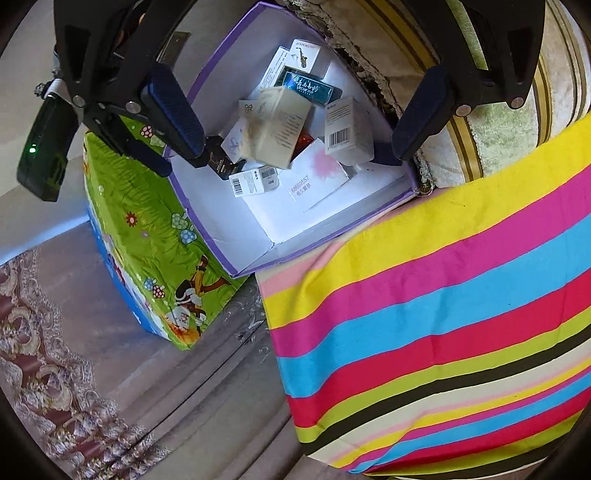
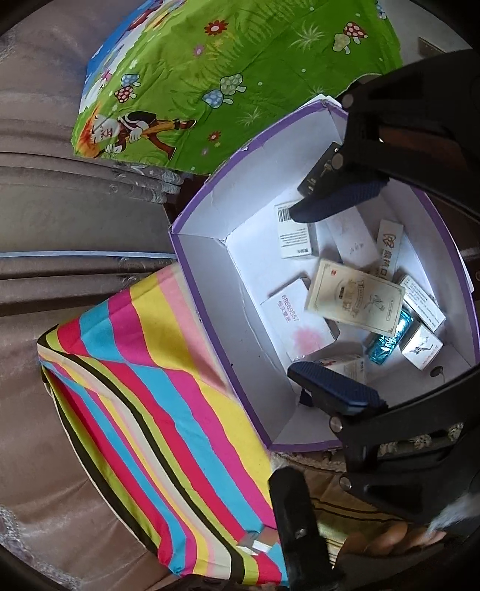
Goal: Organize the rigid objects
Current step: 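Drop the medicine box and barcode box into the purple-rimmed box, then move both open grippers back over the two small white cubes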
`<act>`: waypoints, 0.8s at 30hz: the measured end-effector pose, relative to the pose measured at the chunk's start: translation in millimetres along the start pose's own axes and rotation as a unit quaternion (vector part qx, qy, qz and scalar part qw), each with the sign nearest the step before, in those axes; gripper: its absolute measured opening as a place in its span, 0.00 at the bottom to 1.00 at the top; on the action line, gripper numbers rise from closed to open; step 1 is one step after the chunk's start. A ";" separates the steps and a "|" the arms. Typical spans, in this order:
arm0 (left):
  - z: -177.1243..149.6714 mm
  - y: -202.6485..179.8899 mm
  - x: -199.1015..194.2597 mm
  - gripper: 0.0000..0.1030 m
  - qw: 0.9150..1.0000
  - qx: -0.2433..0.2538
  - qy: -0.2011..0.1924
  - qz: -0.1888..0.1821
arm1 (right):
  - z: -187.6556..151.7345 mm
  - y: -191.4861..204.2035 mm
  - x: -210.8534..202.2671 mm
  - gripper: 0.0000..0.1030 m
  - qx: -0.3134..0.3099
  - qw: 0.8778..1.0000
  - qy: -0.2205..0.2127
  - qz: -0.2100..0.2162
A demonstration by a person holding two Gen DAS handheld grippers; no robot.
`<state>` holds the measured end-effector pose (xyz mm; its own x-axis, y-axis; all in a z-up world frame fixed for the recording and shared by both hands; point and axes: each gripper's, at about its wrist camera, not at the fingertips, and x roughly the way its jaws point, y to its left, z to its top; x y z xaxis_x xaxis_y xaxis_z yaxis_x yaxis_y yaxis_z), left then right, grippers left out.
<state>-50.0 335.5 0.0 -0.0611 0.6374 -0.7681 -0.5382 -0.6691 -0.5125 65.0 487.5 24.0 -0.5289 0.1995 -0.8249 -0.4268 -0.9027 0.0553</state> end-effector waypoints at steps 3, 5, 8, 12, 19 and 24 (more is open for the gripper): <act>-2.1 0.8 -4.7 1.00 1.000 0.006 -0.006 0.000 | -1.1 -1.1 1.6 0.78 0.007 1.000 0.005 0.004; -3.5 2.4 -9.0 1.00 1.000 0.011 -0.012 0.003 | -1.5 0.9 1.3 0.78 0.004 1.000 0.006 0.004; -5.5 6.4 -17.9 1.00 0.999 0.015 -0.026 0.013 | -2.3 4.9 0.7 0.78 -0.002 1.000 0.006 0.007; -8.1 17.0 -32.3 1.00 0.999 0.011 -0.042 0.018 | -3.0 12.3 1.2 0.78 -0.009 1.000 0.010 0.011; -9.2 36.7 -51.8 1.00 0.998 -0.002 -0.058 0.033 | -5.2 32.2 -1.5 0.78 -0.032 0.999 0.013 0.019; -11.2 48.0 -69.1 0.99 0.995 0.008 -0.081 0.065 | -6.6 47.1 -1.6 0.79 -0.051 0.998 0.017 0.026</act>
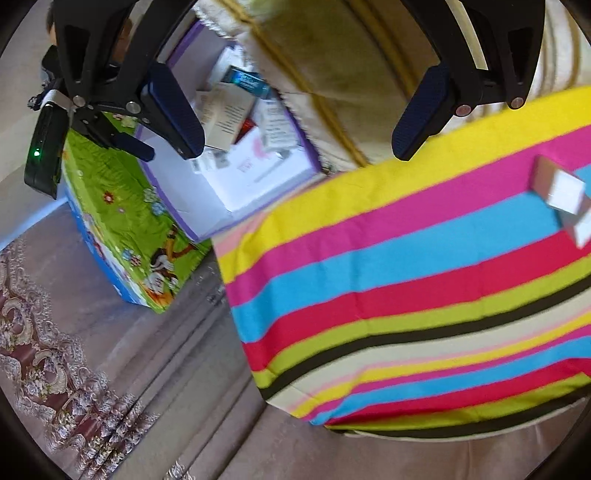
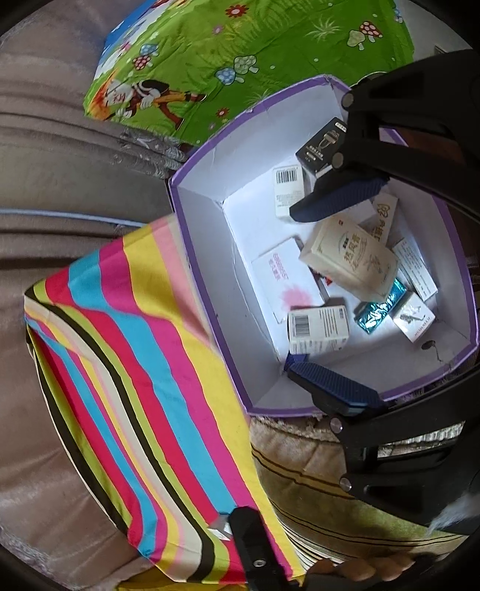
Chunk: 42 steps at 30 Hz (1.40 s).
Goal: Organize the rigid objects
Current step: 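Move both open grippers back over the two small white cubes, then grasp a small white cube with the left gripper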
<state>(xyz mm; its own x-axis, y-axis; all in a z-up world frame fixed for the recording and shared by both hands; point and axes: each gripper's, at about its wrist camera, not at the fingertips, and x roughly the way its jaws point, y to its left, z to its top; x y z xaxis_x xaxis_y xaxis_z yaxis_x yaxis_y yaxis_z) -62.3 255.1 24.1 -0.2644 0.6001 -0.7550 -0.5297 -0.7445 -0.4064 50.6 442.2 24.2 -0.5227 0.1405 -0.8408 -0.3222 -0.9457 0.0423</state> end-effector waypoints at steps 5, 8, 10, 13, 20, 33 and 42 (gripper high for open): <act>2.9 24.2 -13.6 0.99 1.000 -0.017 -0.016 0.014 | -0.7 9.5 2.9 0.79 -0.010 1.000 0.007 0.005; 5.6 39.4 -20.7 0.99 0.999 -0.032 -0.026 0.021 | -0.8 16.9 2.2 0.79 -0.019 1.000 0.008 0.008; 7.0 47.1 -25.8 0.98 0.998 -0.037 -0.034 0.030 | -0.7 21.8 2.5 0.79 -0.023 1.000 0.009 0.010; 10.5 61.6 -33.4 0.98 0.997 -0.049 -0.048 0.045 | -0.4 29.1 2.6 0.79 -0.031 0.999 0.010 0.015; 17.4 103.0 -48.1 0.95 0.990 -0.100 -0.062 0.072 | -1.0 39.0 5.9 0.79 -0.044 0.999 0.017 0.017; 27.4 196.7 -67.8 0.92 0.961 -0.232 -0.066 0.139 | -1.0 49.6 8.0 0.79 -0.059 0.998 0.021 0.022; 34.6 231.1 -53.0 0.86 0.948 -0.280 -0.038 0.148 | 2.8 70.0 5.9 0.79 -0.084 0.996 0.016 0.031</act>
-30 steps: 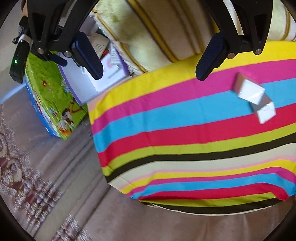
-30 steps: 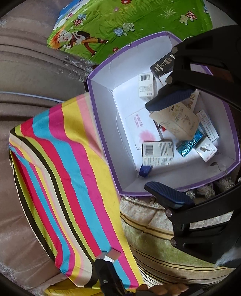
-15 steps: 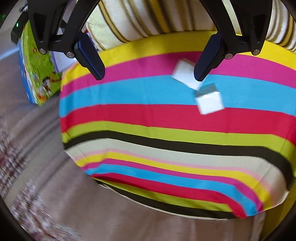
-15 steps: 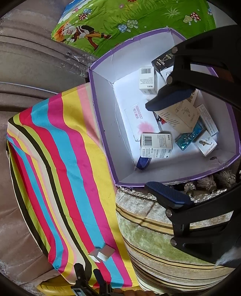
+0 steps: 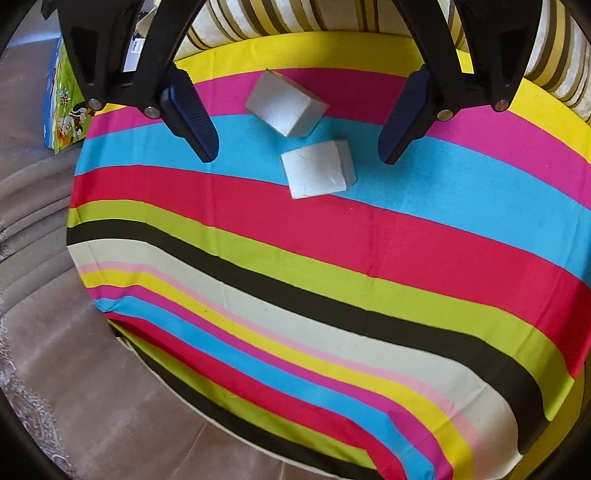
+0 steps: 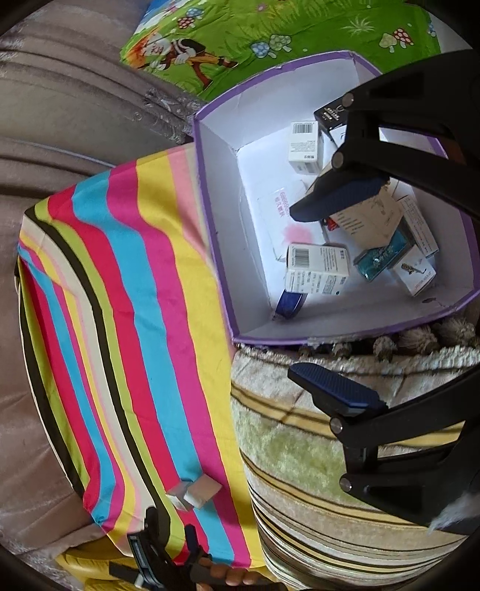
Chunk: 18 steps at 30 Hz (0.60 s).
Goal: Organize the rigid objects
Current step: 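Grasp a small white cube with the left gripper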
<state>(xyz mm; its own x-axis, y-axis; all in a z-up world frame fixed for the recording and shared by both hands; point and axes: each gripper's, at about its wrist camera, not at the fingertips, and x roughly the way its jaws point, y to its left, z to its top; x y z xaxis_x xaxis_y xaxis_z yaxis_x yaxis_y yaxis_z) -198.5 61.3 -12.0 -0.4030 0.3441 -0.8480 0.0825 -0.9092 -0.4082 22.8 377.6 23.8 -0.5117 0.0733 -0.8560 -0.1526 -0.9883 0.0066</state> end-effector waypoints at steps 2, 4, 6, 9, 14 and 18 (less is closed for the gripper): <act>-0.1 1.3 3.8 0.86 1.000 -0.001 0.003 0.006 | 2.3 7.7 0.1 0.79 -0.009 1.000 -0.001 0.004; 0.0 2.6 10.3 0.86 1.000 -0.002 0.010 0.014 | 5.6 17.0 0.0 0.79 -0.020 1.000 -0.003 0.009; -0.2 6.9 15.2 0.85 1.000 -0.008 0.016 0.018 | 9.2 27.3 -0.2 0.79 -0.032 0.999 -0.006 0.015; -0.4 8.4 21.2 0.81 1.000 -0.010 0.023 0.018 | 15.3 44.5 -1.5 0.79 -0.053 0.998 -0.015 0.024; 3.3 10.9 30.1 0.68 0.999 -0.005 0.035 0.016 | 25.9 81.1 2.3 0.79 -0.096 0.994 -0.022 0.041; 4.3 12.4 35.9 0.51 0.999 0.000 0.041 0.013 | 33.1 108.1 6.6 0.79 -0.133 0.989 -0.024 0.050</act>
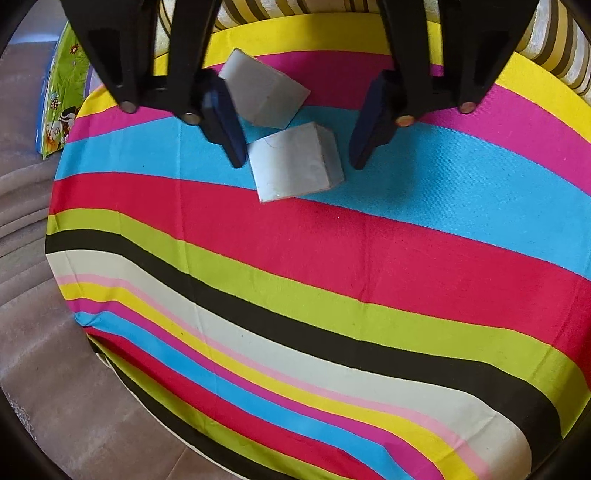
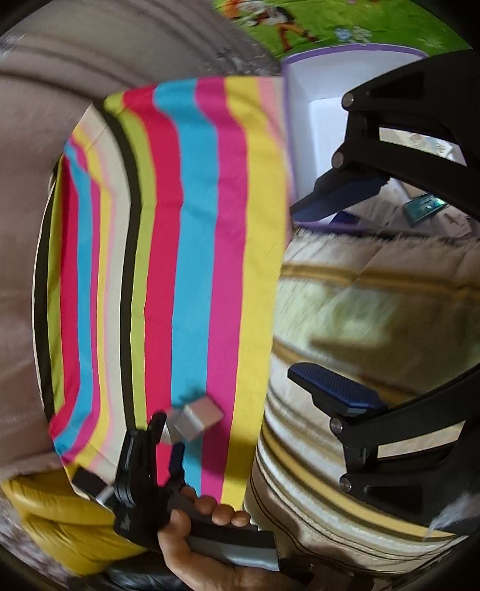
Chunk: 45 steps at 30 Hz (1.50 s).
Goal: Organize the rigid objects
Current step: 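Grasp a small white cube with the left gripper, then grasp the other white cube with the right gripper while the left holds its cube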
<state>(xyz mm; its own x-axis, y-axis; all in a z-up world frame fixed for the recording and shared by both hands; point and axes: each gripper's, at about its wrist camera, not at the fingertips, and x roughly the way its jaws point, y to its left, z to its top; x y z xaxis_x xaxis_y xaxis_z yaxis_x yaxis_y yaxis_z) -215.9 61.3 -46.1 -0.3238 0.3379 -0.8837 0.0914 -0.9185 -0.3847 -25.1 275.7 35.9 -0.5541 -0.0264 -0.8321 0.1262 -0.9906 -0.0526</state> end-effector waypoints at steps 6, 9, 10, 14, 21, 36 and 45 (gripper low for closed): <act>-4.6 3.8 -2.3 0.47 1.000 0.003 -0.007 -0.006 | 22.5 30.1 14.2 0.79 -0.045 0.999 -0.004 0.021; -6.0 5.0 -4.5 0.47 1.000 0.004 -0.013 -0.007 | 31.6 46.3 22.8 0.79 -0.068 0.997 -0.004 0.034; -7.1 6.2 -5.6 0.47 1.000 0.005 -0.015 -0.008 | 33.7 49.7 26.5 0.79 -0.074 0.997 -0.003 0.037; -9.1 11.2 -12.4 0.47 1.000 0.006 -0.028 -0.011 | 45.3 69.1 41.9 0.79 -0.099 0.994 0.005 0.048; -18.1 20.5 -34.3 0.47 0.998 0.016 -0.061 -0.009 | 61.8 97.7 69.0 0.79 -0.149 0.987 0.015 0.062; -37.3 47.6 -56.3 0.47 0.996 0.011 -0.090 -0.020 | 79.7 121.0 107.0 0.75 -0.178 0.980 0.033 0.077; -38.9 46.2 -55.0 0.47 0.995 0.018 -0.096 -0.020 | 83.0 120.4 119.7 0.43 -0.167 0.981 0.049 0.083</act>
<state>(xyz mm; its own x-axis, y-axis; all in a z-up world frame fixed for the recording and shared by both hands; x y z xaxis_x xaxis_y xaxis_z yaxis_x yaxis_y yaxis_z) -157.2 8.3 -25.5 -0.5004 0.3318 -0.7997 0.0428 -0.9130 -0.4056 -144.5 142.1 -24.2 -0.4224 -0.1551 -0.8930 0.4797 -0.8742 -0.0751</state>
